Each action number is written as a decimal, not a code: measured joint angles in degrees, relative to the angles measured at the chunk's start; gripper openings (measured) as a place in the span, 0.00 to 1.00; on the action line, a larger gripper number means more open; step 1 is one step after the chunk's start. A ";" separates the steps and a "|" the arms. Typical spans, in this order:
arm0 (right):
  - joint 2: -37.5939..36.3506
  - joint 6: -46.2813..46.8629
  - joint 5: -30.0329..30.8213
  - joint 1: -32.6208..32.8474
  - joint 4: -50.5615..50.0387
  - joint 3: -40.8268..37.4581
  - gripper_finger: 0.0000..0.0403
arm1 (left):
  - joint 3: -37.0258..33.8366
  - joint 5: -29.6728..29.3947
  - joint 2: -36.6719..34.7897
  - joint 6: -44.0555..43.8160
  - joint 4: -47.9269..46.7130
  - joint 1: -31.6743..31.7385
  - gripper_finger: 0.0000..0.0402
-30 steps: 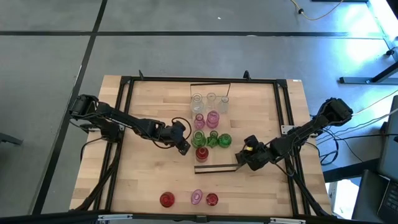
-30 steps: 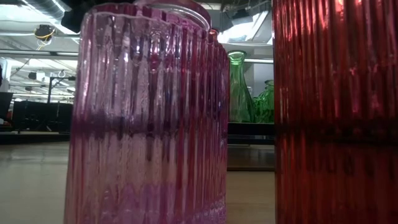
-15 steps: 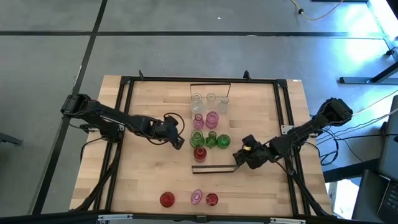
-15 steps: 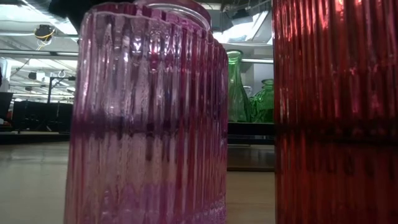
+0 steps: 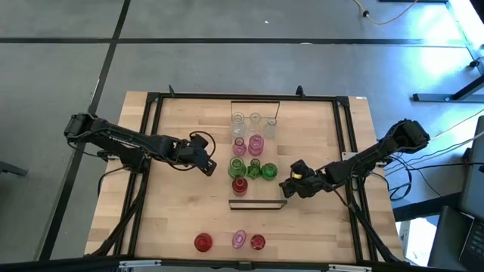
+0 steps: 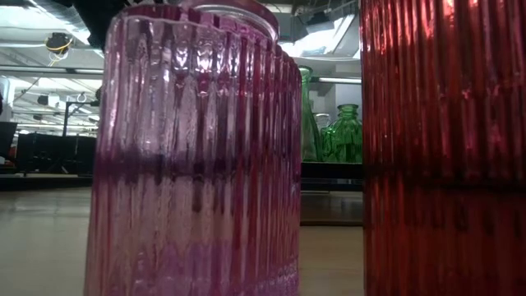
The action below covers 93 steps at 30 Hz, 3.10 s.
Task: Sort vases onto shelf
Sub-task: Adjust the shelf, then put the left red vase on the shelf aligned with the other red vase
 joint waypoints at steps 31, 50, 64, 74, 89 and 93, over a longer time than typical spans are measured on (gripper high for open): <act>-36.18 6.15 10.24 0.07 -39.12 5.17 0.51 | -0.02 -7.01 -24.08 6.27 -5.75 -4.34 0.00; -45.65 -22.88 20.01 0.00 -31.40 13.51 0.51 | -0.02 4.47 -25.79 11.65 -0.91 -7.10 0.00; -45.65 -20.96 22.69 0.02 -30.82 13.51 0.51 | -0.07 8.40 -22.94 11.45 5.23 -6.84 0.00; -42.15 -16.30 25.26 0.02 -31.37 13.51 0.62 | -0.02 5.42 -21.53 8.77 4.13 -5.81 0.19; -34.35 -9.90 23.88 0.00 -30.39 13.51 0.96 | -0.02 -1.60 -18.64 -6.45 -0.22 -6.26 0.67; -34.25 -10.55 21.51 0.00 -27.79 13.51 0.93 | -0.02 6.65 -18.66 -10.44 0.19 -5.89 0.66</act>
